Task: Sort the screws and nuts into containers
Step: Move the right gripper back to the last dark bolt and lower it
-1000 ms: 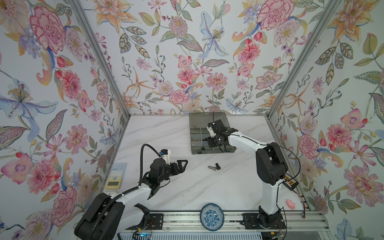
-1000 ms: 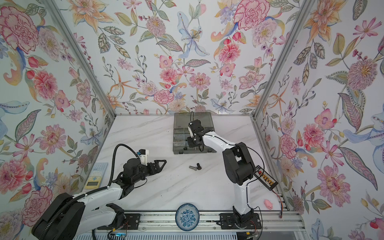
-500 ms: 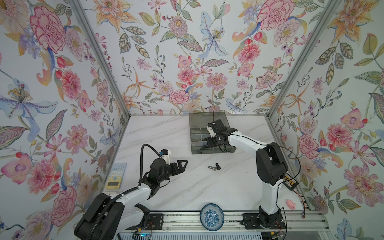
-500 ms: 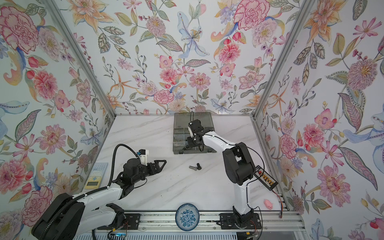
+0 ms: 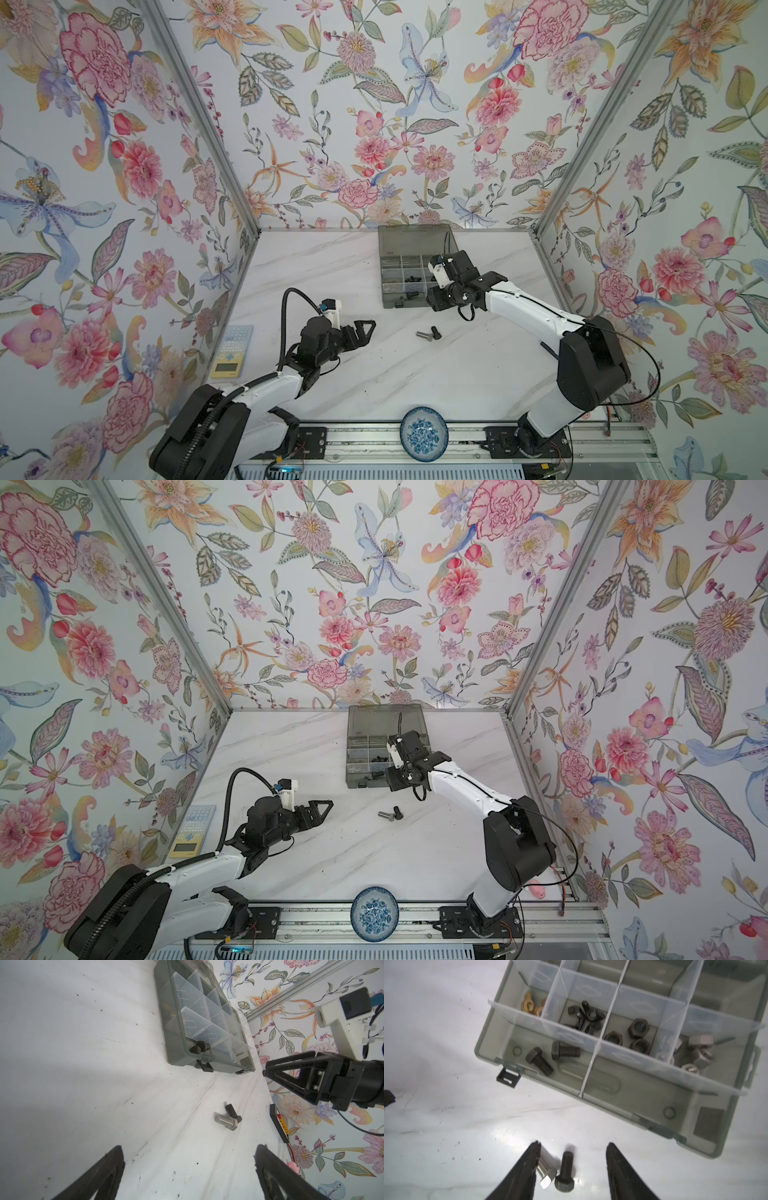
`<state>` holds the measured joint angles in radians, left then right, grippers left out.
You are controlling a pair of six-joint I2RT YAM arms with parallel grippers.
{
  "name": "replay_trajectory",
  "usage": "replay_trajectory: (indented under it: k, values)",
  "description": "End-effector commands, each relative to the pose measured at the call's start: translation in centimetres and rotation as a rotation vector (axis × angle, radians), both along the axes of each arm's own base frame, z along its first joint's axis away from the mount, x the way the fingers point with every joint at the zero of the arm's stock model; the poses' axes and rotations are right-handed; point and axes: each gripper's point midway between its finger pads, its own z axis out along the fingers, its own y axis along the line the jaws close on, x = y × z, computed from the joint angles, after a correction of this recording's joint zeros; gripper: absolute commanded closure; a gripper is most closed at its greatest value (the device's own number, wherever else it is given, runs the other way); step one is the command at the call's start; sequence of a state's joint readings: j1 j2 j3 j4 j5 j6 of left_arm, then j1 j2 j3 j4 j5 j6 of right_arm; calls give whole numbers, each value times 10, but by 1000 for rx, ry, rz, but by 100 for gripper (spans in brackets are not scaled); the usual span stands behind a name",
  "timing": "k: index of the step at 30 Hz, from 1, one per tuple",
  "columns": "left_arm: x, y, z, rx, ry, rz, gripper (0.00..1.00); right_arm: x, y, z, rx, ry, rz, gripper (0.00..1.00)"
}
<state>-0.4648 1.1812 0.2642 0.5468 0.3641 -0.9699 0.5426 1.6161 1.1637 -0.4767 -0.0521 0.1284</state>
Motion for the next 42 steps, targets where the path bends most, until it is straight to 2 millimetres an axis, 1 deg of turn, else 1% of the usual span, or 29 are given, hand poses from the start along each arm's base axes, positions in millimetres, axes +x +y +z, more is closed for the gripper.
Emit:
replay_trajectory:
  k: [1, 5, 9, 16, 22, 25, 30, 35, 42]
  values:
    - [4, -1, 2, -13, -7, -4, 0, -28, -11, -19, -11, 74, -8, 45]
    - [4, -3, 2, -20, -4, -12, 1, -51, -22, -36, -35, 115, -18, 44]
    - [4, -3, 0, -20, -1, -16, 1, -67, -26, -47, -46, 139, -17, 44]
    - [3, -3, 0, -21, 2, -16, 1, -80, -25, -62, -47, 170, -10, 44]
    - [3, -3, 0, -21, 1, -13, 1, -81, -18, -72, -49, 182, -5, 44]
    - [3, -2, 1, -20, 3, -10, 1, -80, -15, -77, -54, 196, -2, 46]
    - [3, -2, 0, -18, 4, -8, 0, -79, -15, -86, -77, 211, -8, 47]
    - [2, 0, 0, -16, 5, -1, 1, -75, -15, -89, -83, 207, -16, 47]
    - [2, 0, 1, -14, 6, -1, 1, -69, -11, -94, -73, 200, -37, 50]
